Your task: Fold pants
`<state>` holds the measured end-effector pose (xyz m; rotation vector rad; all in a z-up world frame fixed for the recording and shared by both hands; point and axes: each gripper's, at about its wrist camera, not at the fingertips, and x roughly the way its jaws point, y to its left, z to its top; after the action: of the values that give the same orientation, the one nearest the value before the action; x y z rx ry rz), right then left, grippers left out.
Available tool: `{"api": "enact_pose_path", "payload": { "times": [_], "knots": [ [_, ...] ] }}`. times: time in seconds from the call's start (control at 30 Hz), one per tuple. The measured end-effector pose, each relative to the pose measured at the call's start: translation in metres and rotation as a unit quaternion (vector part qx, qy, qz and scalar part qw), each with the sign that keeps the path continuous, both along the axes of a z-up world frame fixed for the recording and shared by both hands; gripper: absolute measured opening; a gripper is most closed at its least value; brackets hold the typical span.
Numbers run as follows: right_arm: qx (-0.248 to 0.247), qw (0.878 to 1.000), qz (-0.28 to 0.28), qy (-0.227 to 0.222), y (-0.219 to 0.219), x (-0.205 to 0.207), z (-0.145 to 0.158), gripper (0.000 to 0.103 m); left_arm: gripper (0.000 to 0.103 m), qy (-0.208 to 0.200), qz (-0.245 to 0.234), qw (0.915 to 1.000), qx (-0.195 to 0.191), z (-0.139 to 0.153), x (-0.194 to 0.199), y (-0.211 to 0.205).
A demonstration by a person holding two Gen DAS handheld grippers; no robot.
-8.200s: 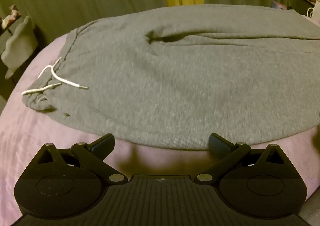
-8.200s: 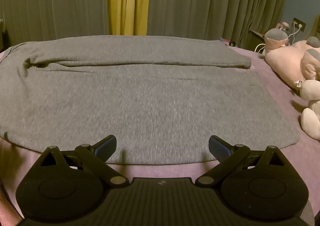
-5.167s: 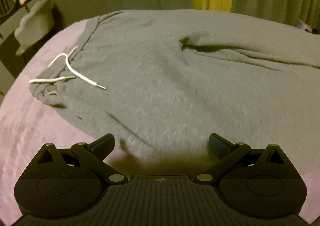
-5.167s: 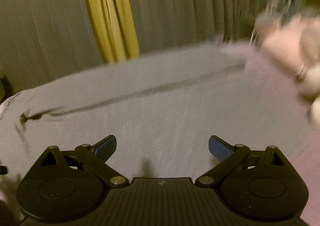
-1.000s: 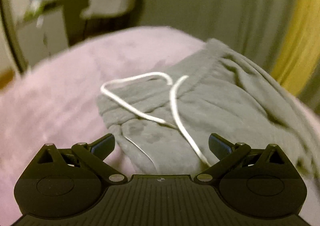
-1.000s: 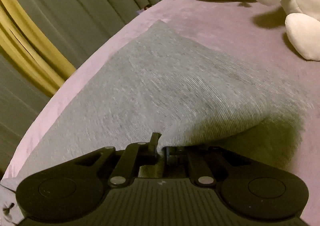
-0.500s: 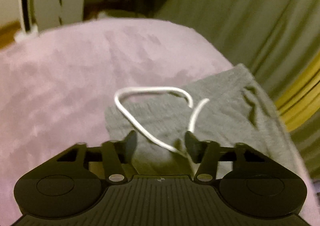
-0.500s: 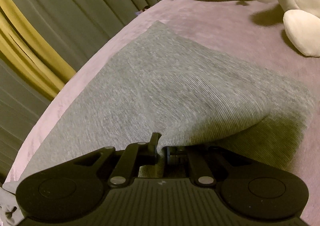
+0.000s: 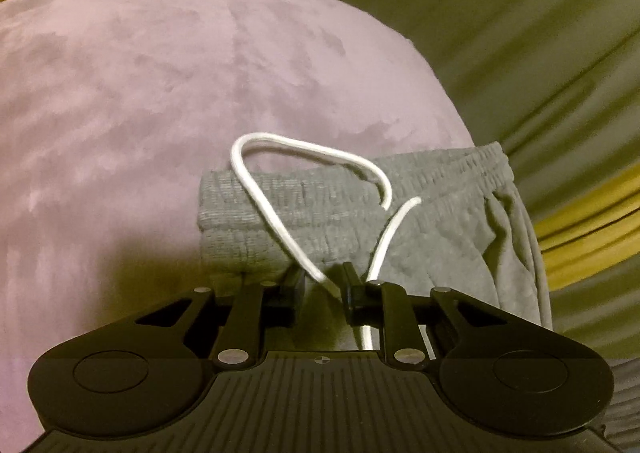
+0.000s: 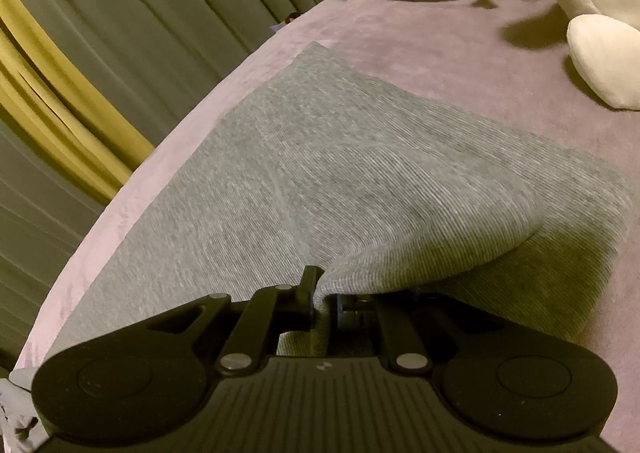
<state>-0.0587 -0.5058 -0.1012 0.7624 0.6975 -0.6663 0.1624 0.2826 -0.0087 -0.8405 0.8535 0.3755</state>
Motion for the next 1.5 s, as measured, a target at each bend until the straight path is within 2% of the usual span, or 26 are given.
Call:
{"api": "enact_pose_path", "payload": {
  "times": [0.03, 0.17, 0.27, 0.33, 0.43, 0.53, 0.57, 0.6, 0.63, 0.67, 0.7, 0.73, 0.77, 0.8, 0.83, 0.87, 0.93, 1.0, 1.07, 1.17, 1.27, 1.37, 1.43, 1.47, 1.5],
  "knots": [
    [0.001, 1.000, 0.000, -0.001, 0.000, 0.000, 0.000, 0.009, 0.009, 0.003, 0.003, 1.0000, 0.000, -0.001, 0.000, 0.000],
    [0.001, 1.000, 0.000, -0.001, -0.001, -0.001, 0.000, 0.009, 0.005, -0.009, -0.003, 0.9999, 0.011, 0.005, -0.006, -0.008],
    [0.001, 1.000, 0.001, -0.001, -0.001, 0.000, 0.000, 0.009, 0.005, -0.034, -0.059, 0.9976, 0.014, 0.023, -0.017, -0.030],
    [0.002, 1.000, 0.000, -0.002, -0.001, -0.001, 0.000, 0.009, 0.005, -0.055, -0.103, 0.9924, 0.037, 0.038, -0.027, -0.054],
    [0.003, 1.000, 0.000, -0.003, -0.001, -0.001, 0.000, 0.009, 0.006, -0.068, -0.183, 0.9788, 0.064, 0.051, -0.030, -0.097],
    [0.006, 1.000, 0.000, -0.006, -0.002, -0.001, -0.001, 0.009, 0.009, -0.063, -0.273, 0.9561, 0.085, 0.049, -0.026, -0.142],
    [0.008, 1.000, -0.001, -0.008, -0.003, -0.002, -0.001, 0.009, 0.010, -0.057, -0.286, 0.9510, 0.103, 0.047, -0.026, -0.152],
    [0.011, 1.000, -0.002, -0.011, -0.004, -0.002, -0.001, 0.009, 0.018, -0.054, -0.282, 0.9506, 0.117, 0.046, -0.026, -0.154],
    [0.014, 1.000, -0.003, -0.012, -0.005, -0.003, -0.001, 0.009, 0.029, -0.047, -0.266, 0.9546, 0.127, 0.046, -0.025, -0.151],
    [0.016, 1.000, -0.004, -0.014, -0.006, -0.003, -0.001, 0.009, 0.033, -0.051, -0.244, 0.9608, 0.122, 0.046, -0.026, -0.143],
    [0.017, 1.000, -0.004, -0.015, -0.006, -0.003, -0.002, 0.010, 0.041, -0.062, -0.227, 0.9657, 0.110, 0.047, -0.028, -0.134],
    [0.018, 1.000, -0.004, -0.017, -0.006, -0.003, -0.002, 0.010, 0.065, -0.065, -0.217, 0.9691, 0.097, 0.048, -0.027, -0.125],
    [0.018, 1.000, -0.004, -0.018, -0.006, -0.003, -0.002, 0.010, 0.080, -0.058, -0.208, 0.9727, 0.084, 0.050, -0.026, -0.117],
    [0.019, 1.000, -0.004, -0.020, -0.007, -0.003, -0.003, 0.010, 0.090, -0.056, -0.201, 0.9753, 0.074, 0.054, -0.028, -0.109],
    [0.019, 1.000, -0.004, -0.021, -0.007, -0.003, -0.003, 0.011, 0.090, -0.063, -0.201, 0.9753, 0.066, 0.057, -0.025, -0.102],
    [0.020, 1.000, -0.004, -0.023, -0.008, -0.003, -0.003, 0.011, 0.090, -0.073, -0.214, 0.9719, 0.066, 0.065, -0.024, -0.103],
    [0.020, 1.000, -0.003, -0.024, -0.009, -0.003, -0.003, 0.011, 0.102, -0.085, -0.232, 0.9648, 0.090, 0.080, -0.015, -0.115],
    [0.018, 1.000, -0.002, -0.023, -0.009, -0.003, -0.003, 0.011, 0.102, -0.081, -0.241, 0.9600, 0.119, 0.091, 0.006, -0.131],
    [0.014, 1.000, 0.000, -0.023, -0.008, -0.004, -0.003, 0.012, 0.102, -0.061, -0.260, 0.9554, 0.127, 0.093, 0.044, -0.145],
    [0.014, 1.000, 0.001, -0.026, -0.008, -0.004, -0.004, 0.012, 0.102, 0.011, -0.267, 0.9560, 0.120, 0.083, 0.112, -0.165],
    [0.014, 0.999, 0.001, -0.031, -0.009, -0.006, -0.006, 0.012, 0.102, 0.078, -0.276, 0.9471, 0.143, 0.066, 0.173, -0.192],
    [0.007, 0.999, 0.004, -0.034, -0.008, -0.005, -0.007, 0.012, 0.102, 0.143, -0.275, 0.9344, 0.176, 0.048, 0.214, -0.212],
    [0.002, 0.999, 0.005, -0.037, -0.008, -0.005, -0.008, 0.013, 0.101, 0.166, -0.262, 0.9349, 0.172, 0.038, 0.228, -0.216],
    [0.001, 0.999, 0.005, -0.038, -0.008, -0.004, -0.008, 0.013, 0.100, 0.164, -0.260, 0.9369, 0.167, 0.034, 0.229, -0.218],
    [-0.001, 0.999, 0.006, -0.038, -0.008, -0.004, -0.008, 0.013, 0.079, 0.169, -0.255, 0.9377, 0.165, 0.029, 0.229, -0.217]
  ]
}}
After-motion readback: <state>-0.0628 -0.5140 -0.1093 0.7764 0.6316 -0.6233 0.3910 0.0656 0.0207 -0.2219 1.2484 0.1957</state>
